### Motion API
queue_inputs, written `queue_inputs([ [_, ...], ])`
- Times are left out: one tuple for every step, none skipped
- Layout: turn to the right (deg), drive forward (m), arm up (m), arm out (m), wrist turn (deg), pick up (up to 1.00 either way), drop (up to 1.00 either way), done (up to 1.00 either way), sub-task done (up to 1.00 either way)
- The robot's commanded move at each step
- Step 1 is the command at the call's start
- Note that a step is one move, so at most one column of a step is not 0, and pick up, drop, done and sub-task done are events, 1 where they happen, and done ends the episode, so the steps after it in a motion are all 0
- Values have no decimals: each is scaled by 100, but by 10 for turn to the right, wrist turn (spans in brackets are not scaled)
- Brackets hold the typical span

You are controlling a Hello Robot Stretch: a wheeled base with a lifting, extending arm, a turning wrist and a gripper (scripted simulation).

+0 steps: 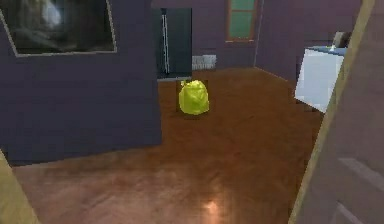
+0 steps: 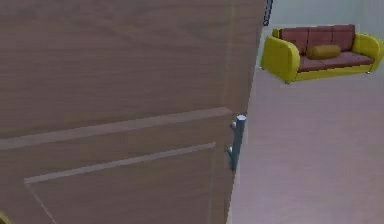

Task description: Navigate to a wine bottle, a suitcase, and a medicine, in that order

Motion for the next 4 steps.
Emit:
queue_inputs([
  [-150, 0, 0, 0, 0, 0, 0, 0, 0],
  [0, 60, 0, 0, 0, 0, 0, 0, 0],
  [450, 0, 0, 0, 0, 0, 0, 0, 0],
  [120, 0, 0, 0, 0, 0, 0, 0, 0],
])
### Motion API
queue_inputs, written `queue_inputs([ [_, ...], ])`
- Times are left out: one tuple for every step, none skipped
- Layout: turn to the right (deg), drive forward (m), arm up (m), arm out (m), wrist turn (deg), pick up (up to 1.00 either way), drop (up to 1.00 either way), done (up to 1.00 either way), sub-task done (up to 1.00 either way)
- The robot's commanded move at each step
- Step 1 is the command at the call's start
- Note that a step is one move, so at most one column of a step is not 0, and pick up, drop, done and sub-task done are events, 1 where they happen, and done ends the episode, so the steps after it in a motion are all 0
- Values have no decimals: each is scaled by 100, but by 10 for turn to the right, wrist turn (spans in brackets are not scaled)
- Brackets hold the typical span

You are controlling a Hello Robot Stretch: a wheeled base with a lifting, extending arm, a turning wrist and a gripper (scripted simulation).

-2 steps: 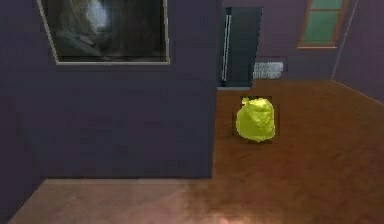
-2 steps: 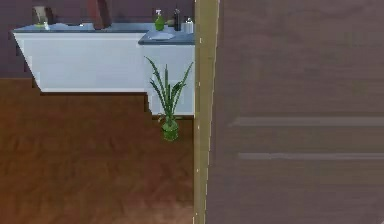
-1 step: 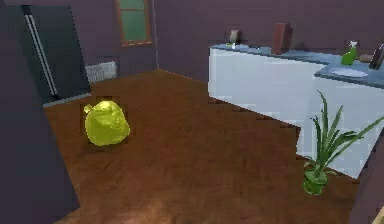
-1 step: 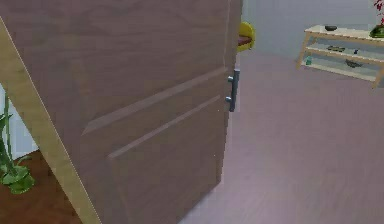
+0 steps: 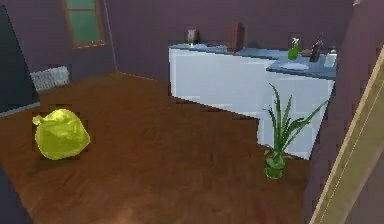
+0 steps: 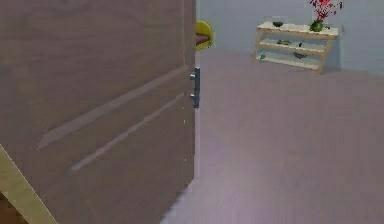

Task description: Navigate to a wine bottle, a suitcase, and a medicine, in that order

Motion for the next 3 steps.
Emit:
queue_inputs([
  [0, 50, 0, 0, 0, 0, 0, 0, 0],
  [90, 0, 0, 0, 0, 0, 0, 0, 0],
  [0, 100, 0, 0, 0, 0, 0, 0, 0],
])
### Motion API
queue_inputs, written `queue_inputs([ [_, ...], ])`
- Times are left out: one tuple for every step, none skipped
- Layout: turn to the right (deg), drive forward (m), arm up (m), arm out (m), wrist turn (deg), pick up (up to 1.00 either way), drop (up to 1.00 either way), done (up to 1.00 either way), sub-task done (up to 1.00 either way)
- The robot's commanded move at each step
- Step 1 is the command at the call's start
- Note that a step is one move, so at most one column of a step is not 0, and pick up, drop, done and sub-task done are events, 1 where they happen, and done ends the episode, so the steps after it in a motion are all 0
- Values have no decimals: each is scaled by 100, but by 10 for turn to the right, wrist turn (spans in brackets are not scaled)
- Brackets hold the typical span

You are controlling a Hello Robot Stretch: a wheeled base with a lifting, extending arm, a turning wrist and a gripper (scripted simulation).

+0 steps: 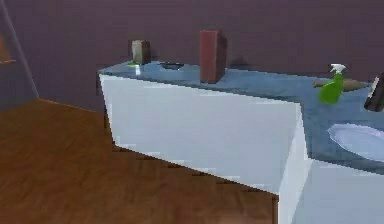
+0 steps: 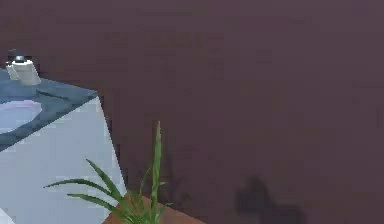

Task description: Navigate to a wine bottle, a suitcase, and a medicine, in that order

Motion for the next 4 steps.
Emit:
queue_inputs([
  [0, 100, 0, 0, 0, 0, 0, 0, 0],
  [450, 0, 0, 0, 0, 0, 0, 0, 0],
  [360, 0, 0, 0, 0, 0, 0, 0, 0],
  [0, 0, 0, 0, 0, 0, 0, 0, 100],
])
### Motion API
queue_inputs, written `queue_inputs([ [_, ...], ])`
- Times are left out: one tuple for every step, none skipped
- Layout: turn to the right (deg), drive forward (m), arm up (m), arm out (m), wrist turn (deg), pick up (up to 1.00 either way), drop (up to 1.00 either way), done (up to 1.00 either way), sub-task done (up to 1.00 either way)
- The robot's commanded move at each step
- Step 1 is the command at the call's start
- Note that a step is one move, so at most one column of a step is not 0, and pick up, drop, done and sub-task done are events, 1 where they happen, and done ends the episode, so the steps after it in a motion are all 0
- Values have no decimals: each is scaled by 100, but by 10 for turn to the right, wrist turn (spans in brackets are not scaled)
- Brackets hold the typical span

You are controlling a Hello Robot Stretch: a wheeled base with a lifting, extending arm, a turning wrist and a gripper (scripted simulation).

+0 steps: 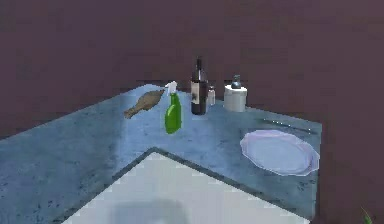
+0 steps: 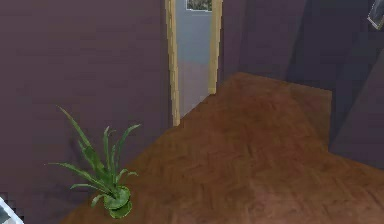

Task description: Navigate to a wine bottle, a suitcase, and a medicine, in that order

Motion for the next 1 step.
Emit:
queue_inputs([
  [450, 0, 0, 0, 0, 0, 0, 0, 0],
])
